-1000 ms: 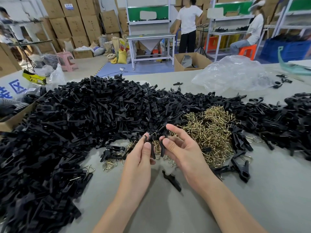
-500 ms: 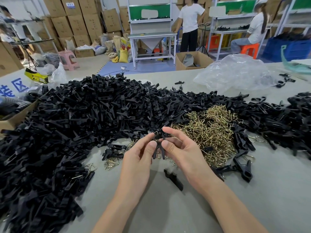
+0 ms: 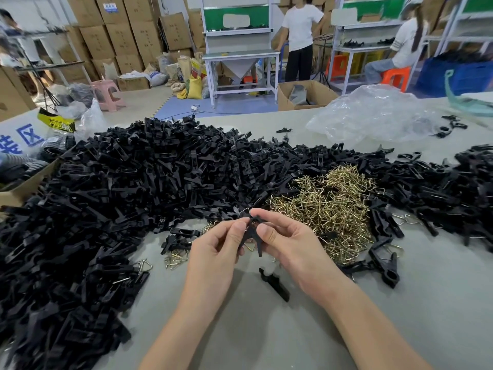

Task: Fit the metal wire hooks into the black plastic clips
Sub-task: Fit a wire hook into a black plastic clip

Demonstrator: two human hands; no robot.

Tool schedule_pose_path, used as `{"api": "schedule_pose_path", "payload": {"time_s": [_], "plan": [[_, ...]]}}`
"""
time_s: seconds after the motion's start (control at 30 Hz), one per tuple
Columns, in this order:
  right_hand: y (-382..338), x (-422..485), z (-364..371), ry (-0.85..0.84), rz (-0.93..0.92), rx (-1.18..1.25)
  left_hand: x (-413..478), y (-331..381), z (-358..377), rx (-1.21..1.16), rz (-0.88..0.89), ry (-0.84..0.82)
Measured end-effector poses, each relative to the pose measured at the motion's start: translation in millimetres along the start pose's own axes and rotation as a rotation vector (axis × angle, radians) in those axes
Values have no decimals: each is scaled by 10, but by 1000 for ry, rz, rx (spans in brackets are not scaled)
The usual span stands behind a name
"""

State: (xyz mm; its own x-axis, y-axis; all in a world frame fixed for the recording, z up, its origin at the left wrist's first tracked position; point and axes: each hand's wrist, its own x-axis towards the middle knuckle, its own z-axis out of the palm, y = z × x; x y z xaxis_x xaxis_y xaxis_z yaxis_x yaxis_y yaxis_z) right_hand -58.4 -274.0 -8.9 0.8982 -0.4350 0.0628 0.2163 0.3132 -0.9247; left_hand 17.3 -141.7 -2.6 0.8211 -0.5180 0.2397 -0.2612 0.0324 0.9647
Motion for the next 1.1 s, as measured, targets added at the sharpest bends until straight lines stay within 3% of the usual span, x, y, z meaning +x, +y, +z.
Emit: {"api": "schedule_pose_path", "payload": {"time_s": [0.17, 0.2, 0.37, 0.47, 0.7, 0.8, 1.1], "plan": [[-16, -11, 7, 37, -43, -41, 29, -1, 16, -257, -156, 77], [-43, -6, -3, 72, -61, 14, 29, -21, 10, -209, -135, 93], [-214, -21, -106, 197, -101, 339, -31, -175, 27, 739, 233, -41], [-212, -17, -119, 239, -91, 351, -22, -224, 102, 1035, 275, -132], [-156, 44, -130, 253, -99, 356, 77, -294, 87, 1037, 253, -164], [-147, 49, -136, 250, -95, 363, 94, -305, 43, 1162, 298, -214], [-160, 34, -107, 241, -99, 354, 88, -250, -45, 1234, 294, -145]]}}
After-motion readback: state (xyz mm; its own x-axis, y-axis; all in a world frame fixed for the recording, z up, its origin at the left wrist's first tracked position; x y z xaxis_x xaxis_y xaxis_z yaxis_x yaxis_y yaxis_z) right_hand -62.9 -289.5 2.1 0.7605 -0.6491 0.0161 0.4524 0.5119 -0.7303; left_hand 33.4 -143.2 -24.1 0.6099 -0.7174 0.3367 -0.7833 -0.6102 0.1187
